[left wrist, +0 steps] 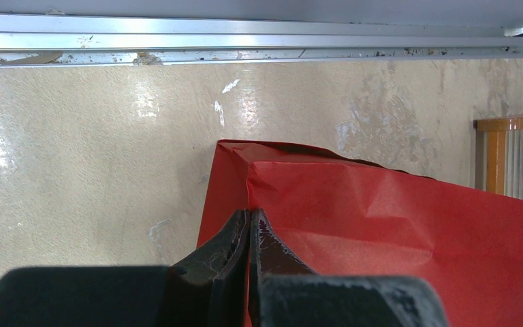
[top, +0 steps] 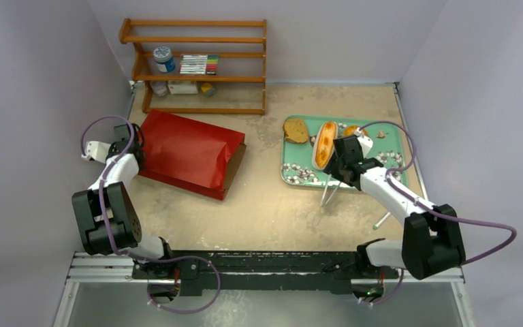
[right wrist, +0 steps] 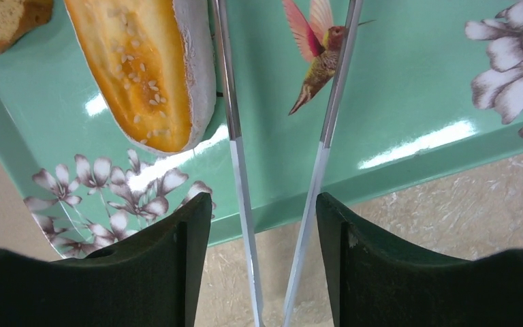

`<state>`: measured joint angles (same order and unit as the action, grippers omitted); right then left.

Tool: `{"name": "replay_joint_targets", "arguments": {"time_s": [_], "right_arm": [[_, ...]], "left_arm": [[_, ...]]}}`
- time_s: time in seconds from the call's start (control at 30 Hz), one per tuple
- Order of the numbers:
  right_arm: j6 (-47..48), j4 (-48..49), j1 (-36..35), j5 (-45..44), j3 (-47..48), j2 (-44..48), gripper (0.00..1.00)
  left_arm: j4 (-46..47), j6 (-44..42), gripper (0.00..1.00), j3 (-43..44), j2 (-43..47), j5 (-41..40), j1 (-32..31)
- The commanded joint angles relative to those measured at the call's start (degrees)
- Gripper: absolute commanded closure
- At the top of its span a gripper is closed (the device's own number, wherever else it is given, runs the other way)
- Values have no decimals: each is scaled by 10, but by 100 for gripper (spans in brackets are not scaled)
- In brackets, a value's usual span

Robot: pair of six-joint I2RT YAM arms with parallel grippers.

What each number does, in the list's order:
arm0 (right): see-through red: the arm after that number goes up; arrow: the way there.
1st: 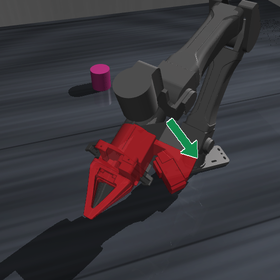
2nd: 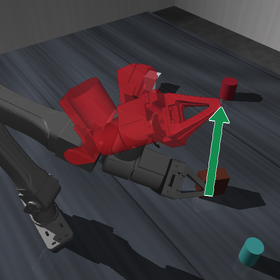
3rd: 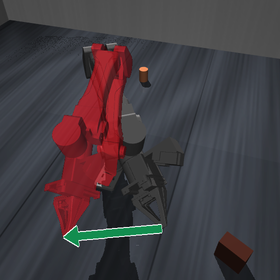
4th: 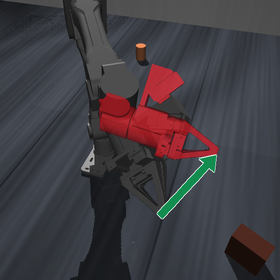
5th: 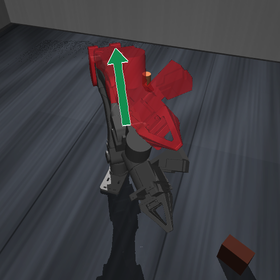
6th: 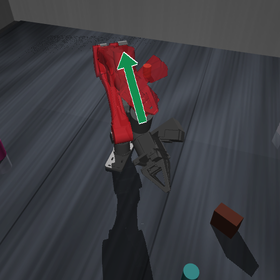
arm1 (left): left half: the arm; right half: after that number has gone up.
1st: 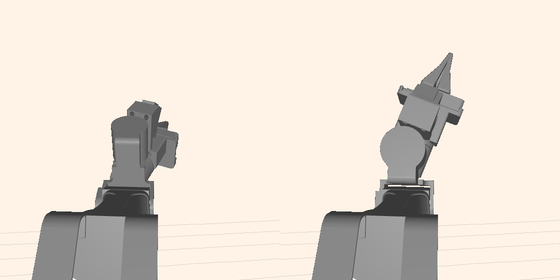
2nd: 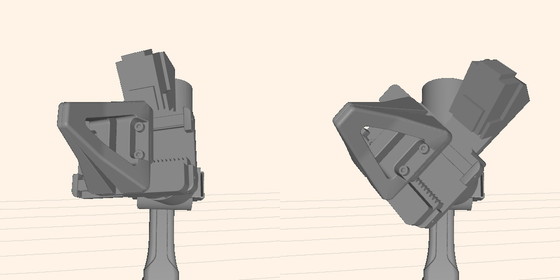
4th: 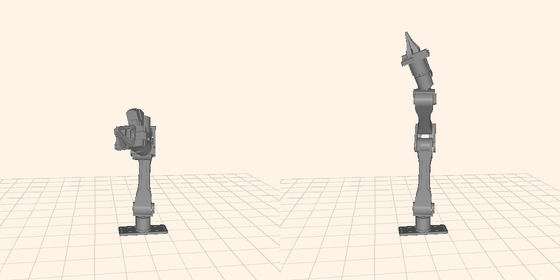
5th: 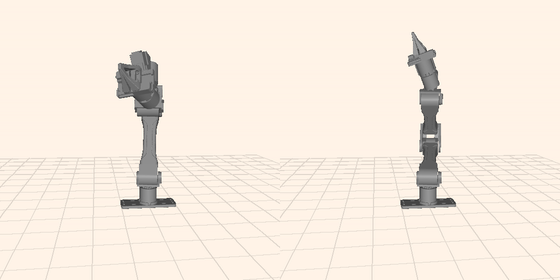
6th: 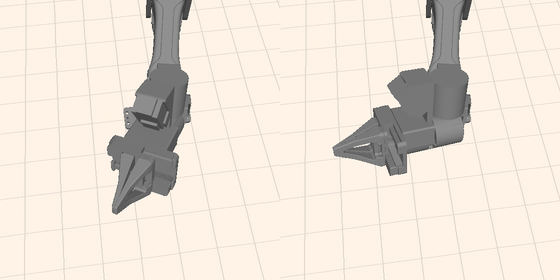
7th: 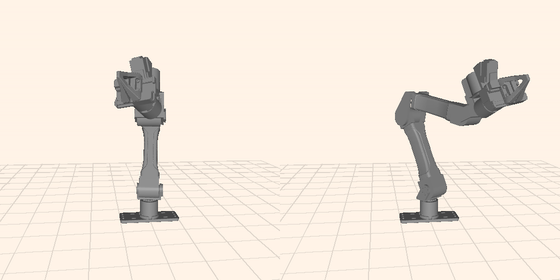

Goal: Take the fake bread out of the paper bag
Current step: Pick up the clamp from the container.

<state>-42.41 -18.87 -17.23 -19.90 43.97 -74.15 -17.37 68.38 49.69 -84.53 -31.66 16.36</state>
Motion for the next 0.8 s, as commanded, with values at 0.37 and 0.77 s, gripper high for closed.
{"name": "replay_joint_targets", "arguments": {"time_s": [0.37,0.77], "right_arm": [[7,68,2,42,4,-72,67],[6,63,0,30,-3,-37,100]], "left_arm": [[11,5,100,9,-9,-5,-4],[13,8,100,14,-18,-5,-4]]}}
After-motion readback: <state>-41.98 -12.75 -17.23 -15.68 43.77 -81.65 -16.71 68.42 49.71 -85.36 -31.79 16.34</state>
